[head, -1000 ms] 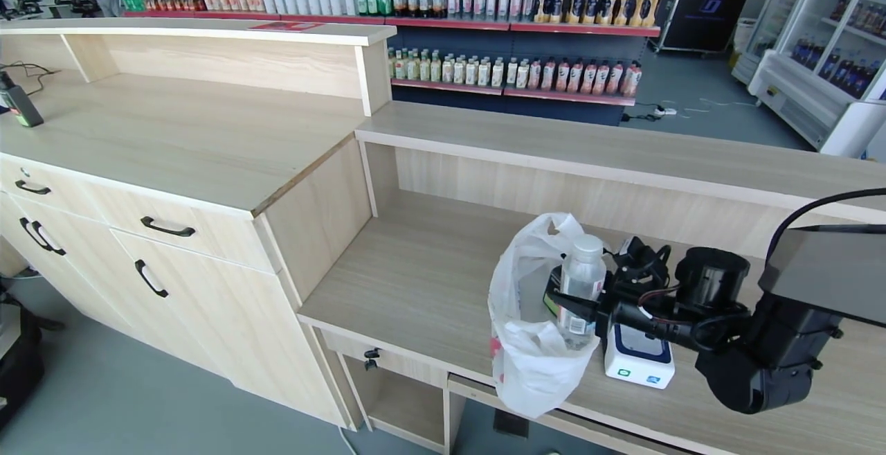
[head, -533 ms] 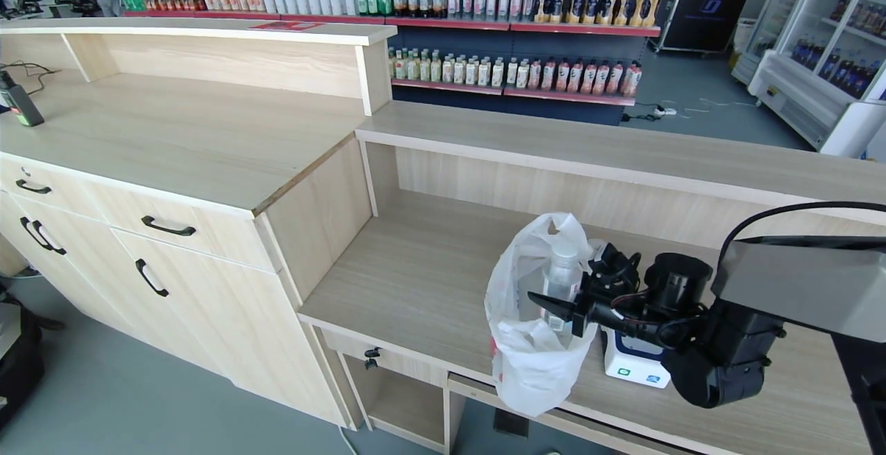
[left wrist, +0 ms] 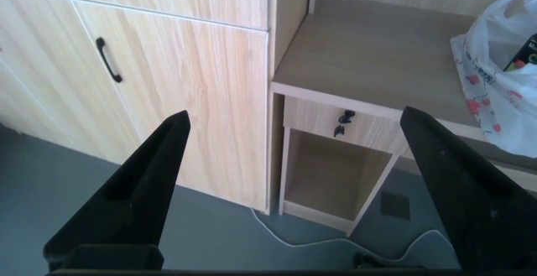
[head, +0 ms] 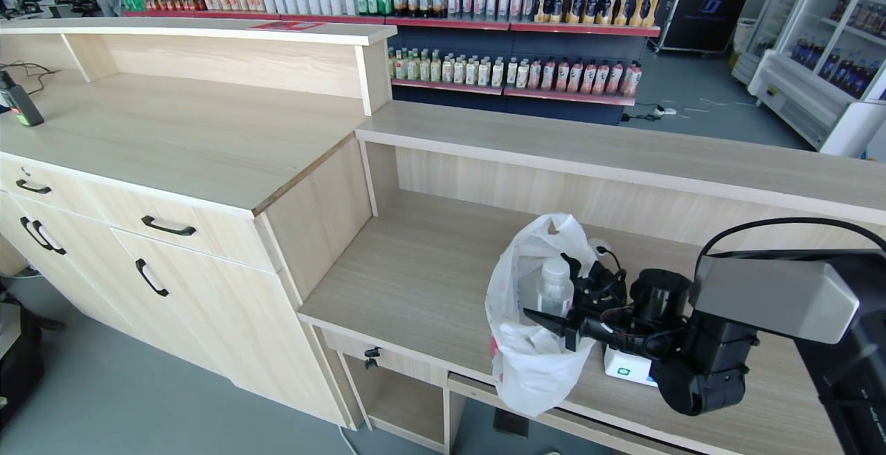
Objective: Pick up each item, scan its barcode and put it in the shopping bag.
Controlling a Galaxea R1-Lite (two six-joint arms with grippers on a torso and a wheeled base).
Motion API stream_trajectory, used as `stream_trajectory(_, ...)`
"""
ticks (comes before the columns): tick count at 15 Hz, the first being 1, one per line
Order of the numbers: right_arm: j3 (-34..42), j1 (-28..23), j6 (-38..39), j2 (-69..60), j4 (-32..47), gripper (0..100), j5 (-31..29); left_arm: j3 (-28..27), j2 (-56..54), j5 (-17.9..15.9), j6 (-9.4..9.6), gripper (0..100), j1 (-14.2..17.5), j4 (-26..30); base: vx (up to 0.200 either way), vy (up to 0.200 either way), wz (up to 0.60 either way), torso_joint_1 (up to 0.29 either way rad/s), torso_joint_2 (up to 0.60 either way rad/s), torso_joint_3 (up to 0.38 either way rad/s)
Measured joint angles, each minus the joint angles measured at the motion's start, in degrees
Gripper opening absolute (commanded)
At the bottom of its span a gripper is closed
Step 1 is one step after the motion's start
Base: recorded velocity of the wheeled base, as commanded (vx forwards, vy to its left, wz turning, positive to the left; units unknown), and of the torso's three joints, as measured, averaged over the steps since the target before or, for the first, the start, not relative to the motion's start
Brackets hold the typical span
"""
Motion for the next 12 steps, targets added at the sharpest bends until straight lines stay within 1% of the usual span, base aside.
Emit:
stream_trajectory(6,0.6,-0.3,-3.1,0.6,0.0,0,1.0,0.0,0.0,0.0,0.02,100,0.0,0.0,0.000,0.000,0.00,0.000,0.00,0.000)
stream_trajectory(10,1.8,-0.8,-3.8,0.4,0.0,0,1.2,0.0,0.0,0.0,0.00,100,0.0,0.0,0.000,0.000,0.00,0.000,0.00,0.000)
stream_trajectory(11,2.0,-1.0,-3.9,0.3,0.1,100,1.2,0.0,0.0,0.0,0.00,100,0.0,0.0,0.000,0.000,0.00,0.000,0.00,0.000)
stream_trajectory(12,2.0,-1.1,-3.9,0.1,-0.1,100,1.3,0.0,0.0,0.0,0.00,100,0.0,0.0,0.000,0.000,0.00,0.000,0.00,0.000)
